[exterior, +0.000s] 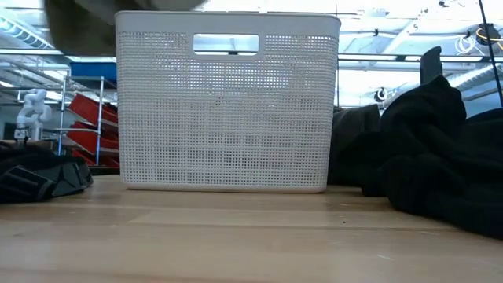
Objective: Sort clothes
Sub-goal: Put the brown shorts into the white laundry bin
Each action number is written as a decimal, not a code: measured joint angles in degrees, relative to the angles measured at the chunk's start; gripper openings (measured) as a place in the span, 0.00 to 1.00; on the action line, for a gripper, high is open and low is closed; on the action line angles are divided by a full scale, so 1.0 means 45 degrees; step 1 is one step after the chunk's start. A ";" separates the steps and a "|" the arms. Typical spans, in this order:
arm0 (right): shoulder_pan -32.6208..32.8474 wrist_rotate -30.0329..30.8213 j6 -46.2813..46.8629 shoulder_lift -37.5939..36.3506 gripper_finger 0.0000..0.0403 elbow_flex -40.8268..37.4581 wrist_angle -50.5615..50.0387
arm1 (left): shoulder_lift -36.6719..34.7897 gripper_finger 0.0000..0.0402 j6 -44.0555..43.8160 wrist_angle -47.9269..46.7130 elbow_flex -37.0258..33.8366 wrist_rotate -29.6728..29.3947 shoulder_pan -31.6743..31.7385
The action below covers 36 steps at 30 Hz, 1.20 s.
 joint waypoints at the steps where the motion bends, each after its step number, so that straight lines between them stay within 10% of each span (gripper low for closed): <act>1: 0.0003 0.0005 0.0022 -0.0023 0.00 0.0000 -0.0105 | 0.0153 0.00 0.0302 -0.0009 -0.0004 -0.0040 -0.0698; 17: 0.0466 0.0023 0.0872 -0.0940 0.00 0.0000 -0.1345 | 0.1431 0.00 0.4792 -0.0038 0.0005 -0.4134 -1.0793; 28: 0.1201 0.0030 0.2820 -0.0799 0.00 -0.1260 -0.1692 | 0.2790 0.00 0.8440 -0.6420 0.0024 -0.8291 -1.4026; 36: 0.1951 -0.0012 0.6418 -0.0785 0.00 -0.5260 -0.0786 | 0.4222 0.00 0.7324 -0.9640 0.0024 -0.8609 -1.5667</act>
